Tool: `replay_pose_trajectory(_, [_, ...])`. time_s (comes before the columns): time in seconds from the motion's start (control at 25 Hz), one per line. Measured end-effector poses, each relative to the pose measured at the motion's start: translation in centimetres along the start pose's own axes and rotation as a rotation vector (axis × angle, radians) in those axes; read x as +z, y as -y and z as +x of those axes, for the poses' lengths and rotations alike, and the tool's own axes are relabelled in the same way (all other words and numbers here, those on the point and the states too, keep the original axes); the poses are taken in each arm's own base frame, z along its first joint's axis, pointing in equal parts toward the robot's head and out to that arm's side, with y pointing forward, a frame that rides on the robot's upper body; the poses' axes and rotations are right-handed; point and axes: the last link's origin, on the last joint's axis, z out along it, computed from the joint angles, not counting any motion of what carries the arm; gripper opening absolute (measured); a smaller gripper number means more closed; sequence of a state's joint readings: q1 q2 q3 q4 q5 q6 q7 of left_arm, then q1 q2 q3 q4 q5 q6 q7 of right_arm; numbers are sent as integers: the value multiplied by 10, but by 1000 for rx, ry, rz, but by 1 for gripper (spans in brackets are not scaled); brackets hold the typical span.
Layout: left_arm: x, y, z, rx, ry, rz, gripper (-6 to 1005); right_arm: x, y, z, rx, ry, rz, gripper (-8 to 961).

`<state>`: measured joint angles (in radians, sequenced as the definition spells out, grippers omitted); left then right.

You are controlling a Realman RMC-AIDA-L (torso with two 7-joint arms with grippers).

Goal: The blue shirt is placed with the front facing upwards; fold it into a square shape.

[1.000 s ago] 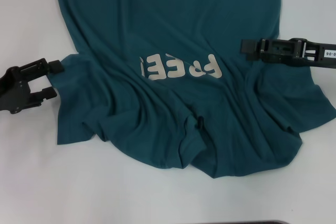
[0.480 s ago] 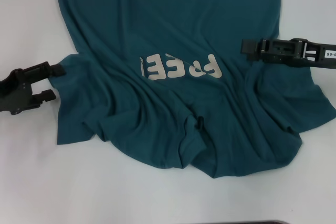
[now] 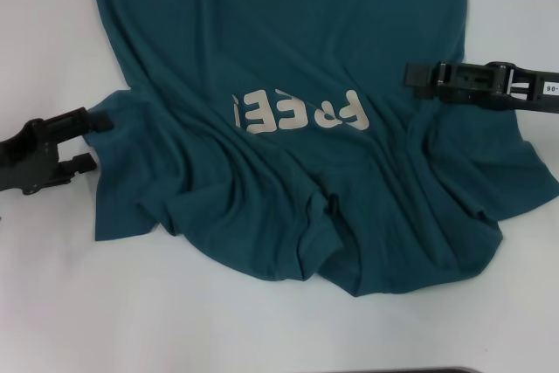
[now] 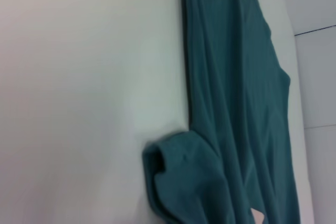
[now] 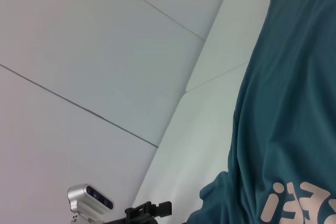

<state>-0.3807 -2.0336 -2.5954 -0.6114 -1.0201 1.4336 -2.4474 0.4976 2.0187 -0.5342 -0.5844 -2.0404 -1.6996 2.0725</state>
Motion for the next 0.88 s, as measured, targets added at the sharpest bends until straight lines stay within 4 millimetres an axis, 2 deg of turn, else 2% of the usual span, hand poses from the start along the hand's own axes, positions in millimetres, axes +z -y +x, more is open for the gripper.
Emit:
replay_pose_trajectory(0.44, [19, -9, -6, 18, 70, -11, 847, -1, 1, 2, 4, 1, 3, 938])
replay_pose_trajectory(0.68, [21, -16, -5, 30, 60, -36, 839, -4, 2, 4, 12, 6, 3, 938])
replay_pose_trajectory(0.88, [20, -15, -6, 26, 62, -33, 746, -5, 2, 5, 15, 15, 6, 938])
